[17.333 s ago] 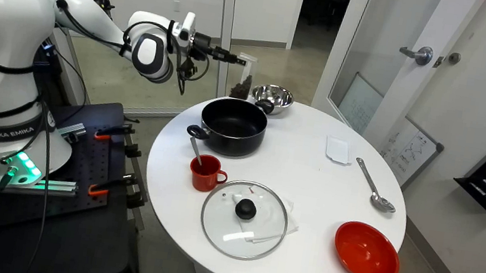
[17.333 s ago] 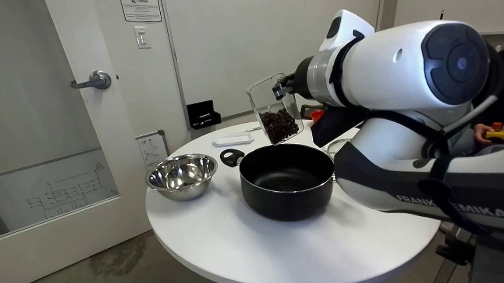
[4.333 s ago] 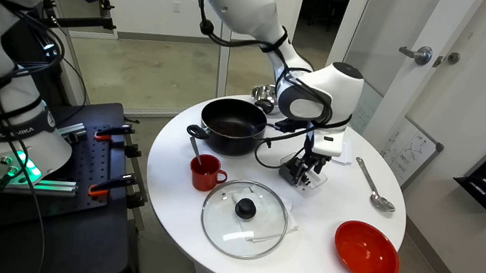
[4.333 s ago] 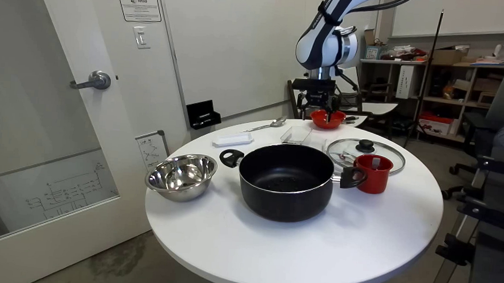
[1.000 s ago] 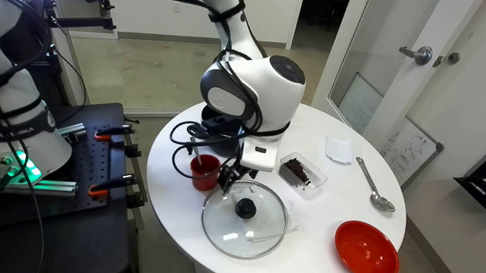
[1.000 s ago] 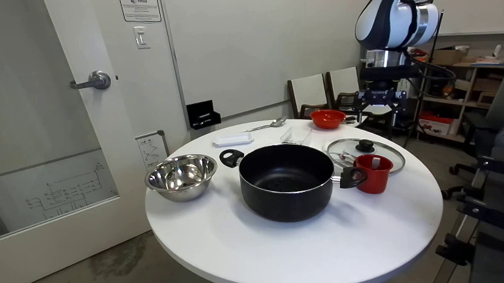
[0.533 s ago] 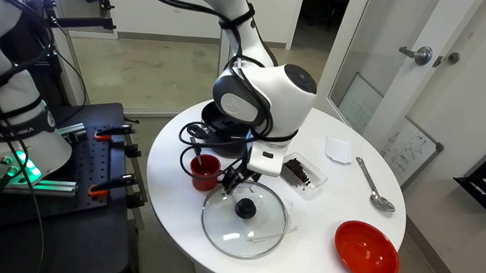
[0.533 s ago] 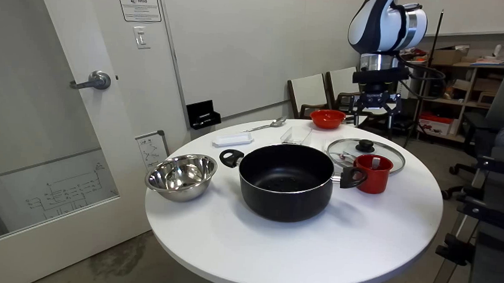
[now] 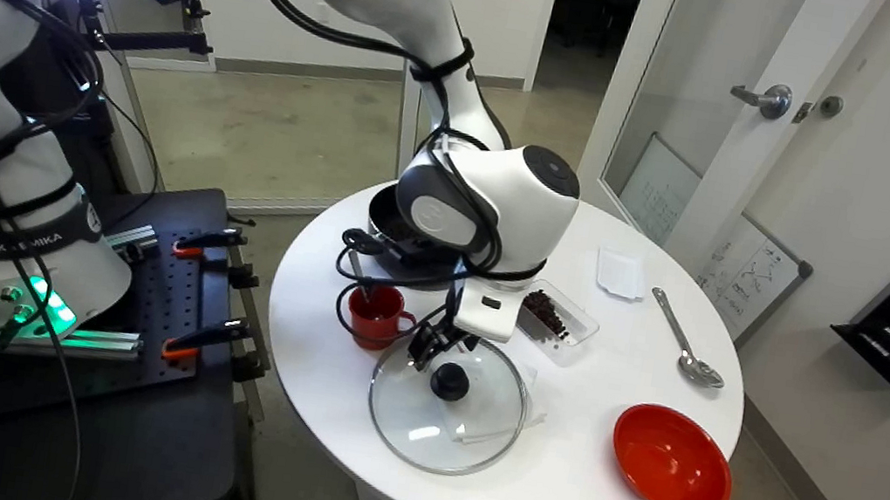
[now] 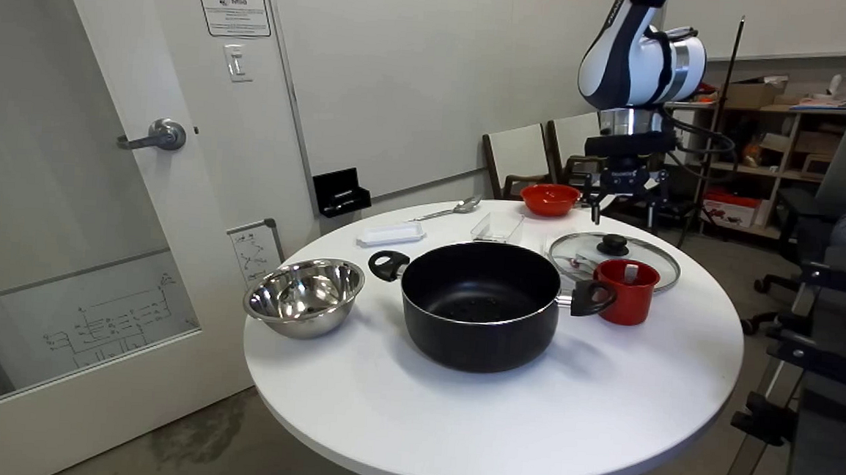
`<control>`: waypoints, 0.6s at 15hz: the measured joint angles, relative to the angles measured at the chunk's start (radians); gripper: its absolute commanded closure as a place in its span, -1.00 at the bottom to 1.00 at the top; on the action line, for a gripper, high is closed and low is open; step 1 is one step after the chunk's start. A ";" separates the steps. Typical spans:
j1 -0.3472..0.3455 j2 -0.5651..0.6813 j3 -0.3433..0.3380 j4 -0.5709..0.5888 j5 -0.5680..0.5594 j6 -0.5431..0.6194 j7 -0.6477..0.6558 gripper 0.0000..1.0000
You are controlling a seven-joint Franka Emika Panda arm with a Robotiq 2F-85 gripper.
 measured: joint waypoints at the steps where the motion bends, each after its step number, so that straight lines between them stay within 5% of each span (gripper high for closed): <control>1: -0.001 0.005 0.000 0.003 0.002 0.009 0.000 -1.00; 9: -0.007 0.052 0.007 0.002 0.023 0.081 0.001 -1.00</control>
